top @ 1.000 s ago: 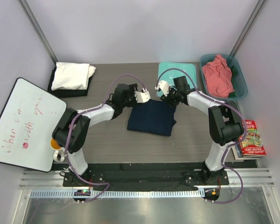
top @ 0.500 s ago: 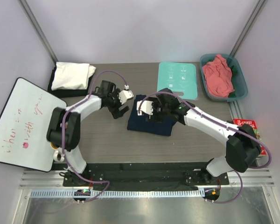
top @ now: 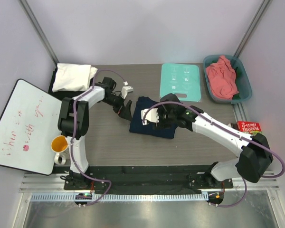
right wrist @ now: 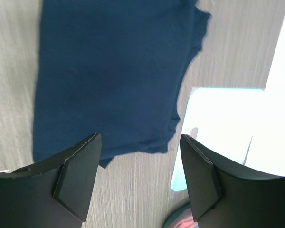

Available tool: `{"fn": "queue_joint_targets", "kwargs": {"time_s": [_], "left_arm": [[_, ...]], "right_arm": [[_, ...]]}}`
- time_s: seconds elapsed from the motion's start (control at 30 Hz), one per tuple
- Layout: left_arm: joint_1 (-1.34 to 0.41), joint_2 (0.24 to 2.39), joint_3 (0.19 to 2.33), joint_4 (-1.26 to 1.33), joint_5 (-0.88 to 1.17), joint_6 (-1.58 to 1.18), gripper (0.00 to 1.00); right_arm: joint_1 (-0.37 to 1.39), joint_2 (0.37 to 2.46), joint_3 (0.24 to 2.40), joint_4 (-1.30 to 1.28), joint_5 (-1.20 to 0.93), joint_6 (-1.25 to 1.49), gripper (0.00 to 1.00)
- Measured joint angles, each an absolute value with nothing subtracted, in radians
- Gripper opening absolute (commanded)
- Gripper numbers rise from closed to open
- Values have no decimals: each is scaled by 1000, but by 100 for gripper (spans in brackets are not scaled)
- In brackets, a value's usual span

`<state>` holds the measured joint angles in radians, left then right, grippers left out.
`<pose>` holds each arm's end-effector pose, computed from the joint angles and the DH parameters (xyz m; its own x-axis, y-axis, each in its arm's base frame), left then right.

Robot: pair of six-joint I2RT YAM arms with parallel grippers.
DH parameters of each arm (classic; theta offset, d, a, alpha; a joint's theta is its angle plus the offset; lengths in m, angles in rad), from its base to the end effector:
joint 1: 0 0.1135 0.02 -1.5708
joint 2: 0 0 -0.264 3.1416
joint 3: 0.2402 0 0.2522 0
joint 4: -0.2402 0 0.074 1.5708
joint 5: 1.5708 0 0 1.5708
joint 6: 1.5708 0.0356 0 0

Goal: Fold and stack the t-shirts
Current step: Smooth out wrinkles on the folded tshirt, then put the neatly folded tshirt into the corner of the board with the left arm

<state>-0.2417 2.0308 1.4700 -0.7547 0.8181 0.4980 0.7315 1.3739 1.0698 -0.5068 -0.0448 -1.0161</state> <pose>0.3835 -0.1213 0.1754 -0.6617 0.4994 -0.5592 0.7497 0.4337 -0.4998 0.2188 0.1986 0.2769 0.3026 -0.8695 -0.3904 -0.8221 -0.0309 -0.5685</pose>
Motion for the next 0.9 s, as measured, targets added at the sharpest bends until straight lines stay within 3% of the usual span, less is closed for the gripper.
{"fn": "queue_joint_targets", "kwargs": {"time_s": [0.47,0.9], "left_arm": [[-242,2148,1525,-746,957,215,100],[-304,2195,1546,-641,1024,45,100]], "right_arm": [[925,1472,1000,-419,12,-1045,72],[927,1523,974,-309,90,-1053,70]]}}
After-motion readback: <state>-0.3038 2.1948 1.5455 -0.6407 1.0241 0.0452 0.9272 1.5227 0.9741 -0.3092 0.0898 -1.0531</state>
